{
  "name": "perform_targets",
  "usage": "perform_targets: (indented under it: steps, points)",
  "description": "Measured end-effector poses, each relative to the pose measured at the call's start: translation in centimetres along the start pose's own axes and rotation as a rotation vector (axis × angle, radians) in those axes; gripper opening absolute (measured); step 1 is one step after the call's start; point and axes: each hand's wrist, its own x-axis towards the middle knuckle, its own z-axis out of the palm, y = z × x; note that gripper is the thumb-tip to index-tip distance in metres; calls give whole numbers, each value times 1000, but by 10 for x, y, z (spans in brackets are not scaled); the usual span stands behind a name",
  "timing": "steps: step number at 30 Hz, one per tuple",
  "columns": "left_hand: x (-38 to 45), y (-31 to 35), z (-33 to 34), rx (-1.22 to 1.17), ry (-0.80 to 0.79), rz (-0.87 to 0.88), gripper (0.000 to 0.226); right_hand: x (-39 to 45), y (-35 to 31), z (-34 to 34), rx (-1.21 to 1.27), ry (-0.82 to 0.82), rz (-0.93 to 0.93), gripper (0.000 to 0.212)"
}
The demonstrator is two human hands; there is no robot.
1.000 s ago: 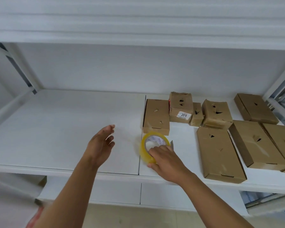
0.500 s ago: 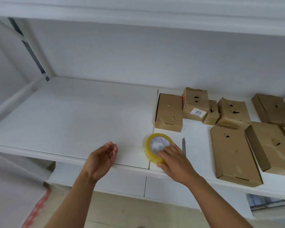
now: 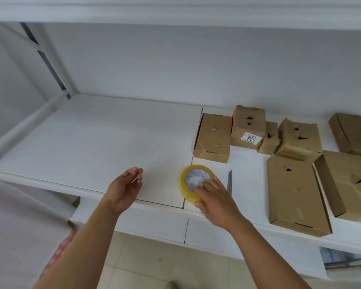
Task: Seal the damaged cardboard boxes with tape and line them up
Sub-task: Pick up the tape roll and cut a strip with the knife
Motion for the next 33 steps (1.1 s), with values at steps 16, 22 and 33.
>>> perform_targets:
  steps: [16,22,33]
  points:
    - [20,39,-25,264,-315,-258,14,17,-4,-35,516,367,859,4]
    - [34,49,-25,445,-292,-228,16,34,21,-32,26,-292,1000,27]
    - [30,41,-26,370,-182,-164,25,75,-51,-43,1673,483,597,16]
